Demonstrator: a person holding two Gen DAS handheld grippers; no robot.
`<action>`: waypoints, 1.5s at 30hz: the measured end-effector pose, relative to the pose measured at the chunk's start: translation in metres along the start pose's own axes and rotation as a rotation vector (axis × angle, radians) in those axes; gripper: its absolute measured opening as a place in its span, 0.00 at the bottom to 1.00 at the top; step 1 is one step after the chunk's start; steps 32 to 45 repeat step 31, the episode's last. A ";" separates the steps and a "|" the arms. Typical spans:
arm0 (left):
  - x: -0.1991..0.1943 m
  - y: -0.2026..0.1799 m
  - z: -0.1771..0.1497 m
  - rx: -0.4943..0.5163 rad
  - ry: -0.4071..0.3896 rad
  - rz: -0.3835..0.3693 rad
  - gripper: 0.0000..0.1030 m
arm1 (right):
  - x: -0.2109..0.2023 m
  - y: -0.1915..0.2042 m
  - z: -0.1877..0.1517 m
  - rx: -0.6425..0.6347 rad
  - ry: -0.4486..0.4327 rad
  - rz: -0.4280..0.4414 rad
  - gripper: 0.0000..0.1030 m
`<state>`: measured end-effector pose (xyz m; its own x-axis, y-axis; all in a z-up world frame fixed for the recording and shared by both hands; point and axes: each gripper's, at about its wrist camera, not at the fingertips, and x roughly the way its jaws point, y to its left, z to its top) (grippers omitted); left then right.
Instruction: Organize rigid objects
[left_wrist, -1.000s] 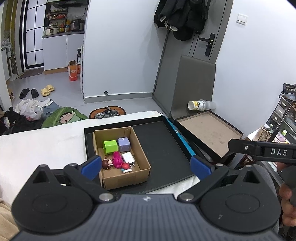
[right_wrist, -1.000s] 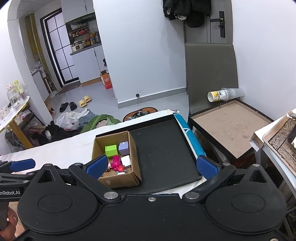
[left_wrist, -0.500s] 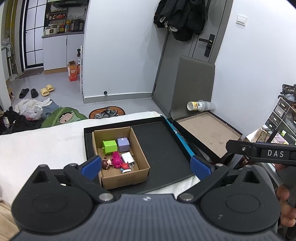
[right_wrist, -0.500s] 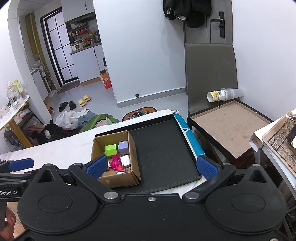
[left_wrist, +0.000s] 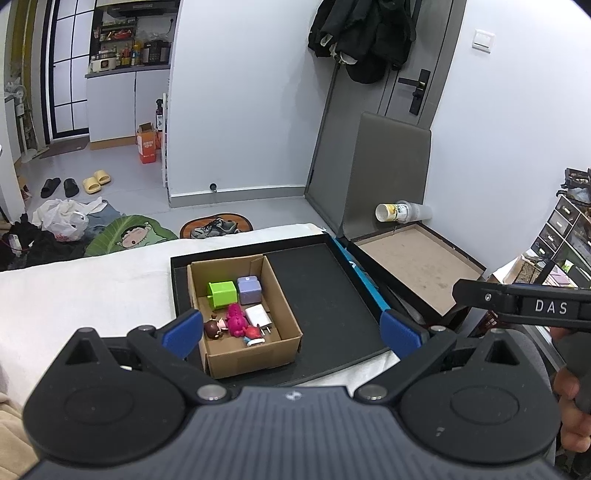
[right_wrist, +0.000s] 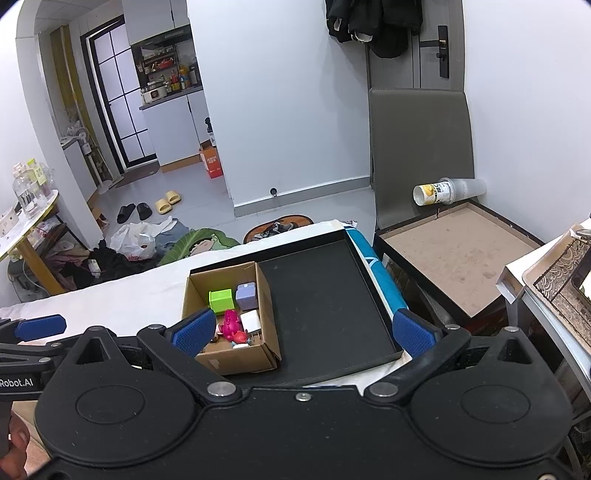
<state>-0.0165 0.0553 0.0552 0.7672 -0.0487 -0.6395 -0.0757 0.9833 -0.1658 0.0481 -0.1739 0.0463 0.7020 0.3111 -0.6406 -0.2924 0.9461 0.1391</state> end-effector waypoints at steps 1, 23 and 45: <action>-0.001 -0.001 0.000 -0.001 0.000 0.000 0.98 | 0.000 0.000 0.000 0.000 0.001 0.000 1.00; -0.006 -0.004 0.002 0.024 0.002 0.008 0.98 | -0.003 0.003 0.002 -0.013 0.007 0.039 1.00; -0.010 -0.008 0.001 0.042 -0.018 0.014 0.98 | -0.003 0.004 0.002 -0.001 0.016 0.068 1.00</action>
